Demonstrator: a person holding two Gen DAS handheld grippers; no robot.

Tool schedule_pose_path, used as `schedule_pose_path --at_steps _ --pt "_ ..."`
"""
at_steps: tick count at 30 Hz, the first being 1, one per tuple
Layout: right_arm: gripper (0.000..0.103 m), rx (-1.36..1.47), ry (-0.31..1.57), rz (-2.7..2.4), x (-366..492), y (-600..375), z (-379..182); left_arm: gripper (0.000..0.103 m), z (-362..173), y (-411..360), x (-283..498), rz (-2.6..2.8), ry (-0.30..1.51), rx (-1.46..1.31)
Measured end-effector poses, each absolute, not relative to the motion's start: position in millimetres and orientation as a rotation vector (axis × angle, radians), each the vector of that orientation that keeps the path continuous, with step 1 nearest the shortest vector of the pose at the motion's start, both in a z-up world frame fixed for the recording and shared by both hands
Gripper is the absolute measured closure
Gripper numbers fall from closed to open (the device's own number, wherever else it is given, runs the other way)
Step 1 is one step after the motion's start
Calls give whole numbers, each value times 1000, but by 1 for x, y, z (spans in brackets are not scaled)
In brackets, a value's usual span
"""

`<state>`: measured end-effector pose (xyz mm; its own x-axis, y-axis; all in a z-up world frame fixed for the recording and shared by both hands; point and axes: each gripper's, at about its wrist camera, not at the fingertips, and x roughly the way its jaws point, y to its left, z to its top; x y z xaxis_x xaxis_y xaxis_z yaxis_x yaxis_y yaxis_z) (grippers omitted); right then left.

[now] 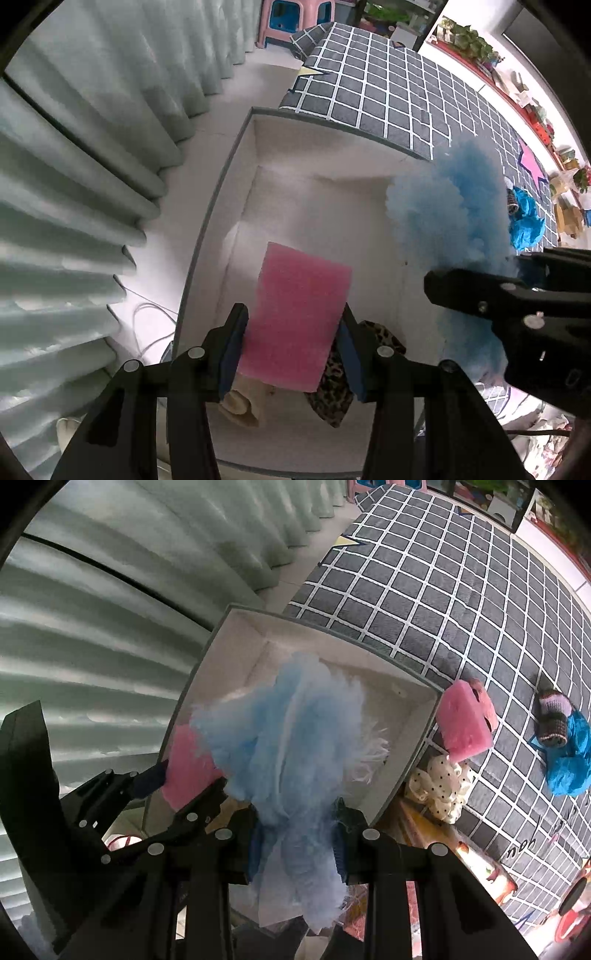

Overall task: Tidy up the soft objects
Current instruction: 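Lower the pink sponge into the white box with the left tool, then open the left tool to release the sponge while the right tool drops the tulle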

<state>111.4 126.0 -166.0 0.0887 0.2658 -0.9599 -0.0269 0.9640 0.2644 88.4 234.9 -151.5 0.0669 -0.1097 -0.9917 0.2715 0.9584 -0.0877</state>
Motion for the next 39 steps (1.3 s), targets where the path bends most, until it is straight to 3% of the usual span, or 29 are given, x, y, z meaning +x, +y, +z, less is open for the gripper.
schedule_pose_path --at_steps 17,21,22,24,25,29,30,31,32,39 --pt "71 184 1503 232 121 130 -182 51 -161 232 93 -282 1511 132" --pt "70 183 1507 235 121 130 -182 45 -161 230 93 -277 1515 144" --pt "67 179 1504 235 120 130 -181 38 -160 230 93 -265 1511 151" --pt "41 169 1494 234 120 130 -180 25 -159 231 92 -249 1509 148" --pt "35 167 1488 238 120 131 -178 24 -158 232 92 -245 1511 139" --pt "33 163 1464 240 119 130 -170 21 -156 233 91 -249 1510 106" --pt "19 163 1461 237 119 130 -169 15 -155 234 90 -258 1504 79" --pt "16 162 1456 227 119 129 -167 3 -154 235 91 -259 1500 51" --pt "12 160 1451 217 119 127 -165 1 -155 237 91 -258 1500 33" --pt "12 210 1391 226 112 104 -135 0 -152 233 94 -259 1486 2"
